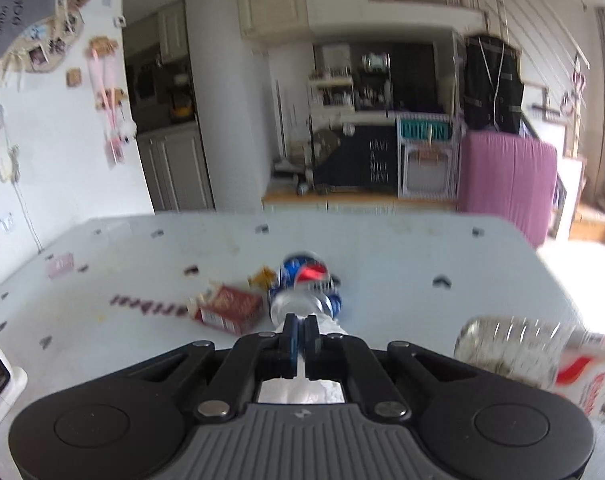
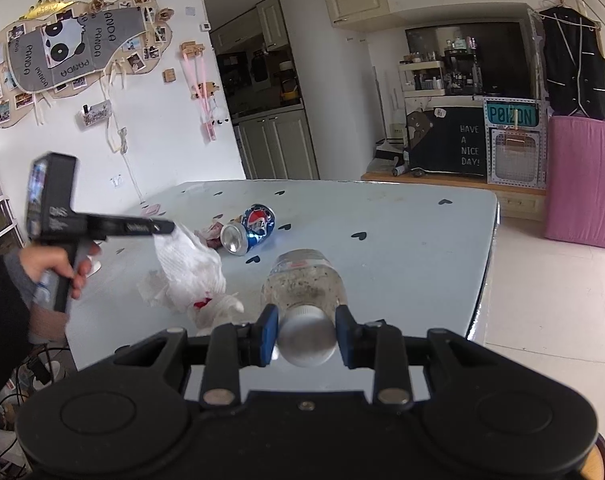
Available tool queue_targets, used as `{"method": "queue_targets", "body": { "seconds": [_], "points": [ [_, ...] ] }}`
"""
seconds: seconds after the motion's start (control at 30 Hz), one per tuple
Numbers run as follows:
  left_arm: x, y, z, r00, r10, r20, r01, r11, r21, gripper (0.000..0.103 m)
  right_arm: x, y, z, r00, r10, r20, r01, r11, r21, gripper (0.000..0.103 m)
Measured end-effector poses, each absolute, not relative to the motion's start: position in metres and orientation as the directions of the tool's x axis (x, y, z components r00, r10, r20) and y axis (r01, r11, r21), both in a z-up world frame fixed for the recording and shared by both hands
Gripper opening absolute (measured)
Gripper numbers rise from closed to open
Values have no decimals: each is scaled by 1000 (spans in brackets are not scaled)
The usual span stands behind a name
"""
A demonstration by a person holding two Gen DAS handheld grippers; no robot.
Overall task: Collect trash
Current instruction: 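Grasp the white plastic bag with the left gripper and lift it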
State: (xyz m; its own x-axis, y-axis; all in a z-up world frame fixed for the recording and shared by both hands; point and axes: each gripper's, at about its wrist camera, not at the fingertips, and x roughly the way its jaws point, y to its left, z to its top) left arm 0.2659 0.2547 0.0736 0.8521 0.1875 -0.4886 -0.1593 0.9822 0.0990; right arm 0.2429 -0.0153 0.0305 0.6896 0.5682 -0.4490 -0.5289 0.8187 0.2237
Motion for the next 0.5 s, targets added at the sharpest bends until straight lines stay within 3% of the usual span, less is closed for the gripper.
{"method": "queue_targets", "body": {
  "seconds": [0.5],
  "points": [
    [200, 207, 129, 925, 73, -373, -75, 997, 8, 2, 231, -32, 74, 753, 536, -381, -515, 841, 167, 31]
  ]
}}
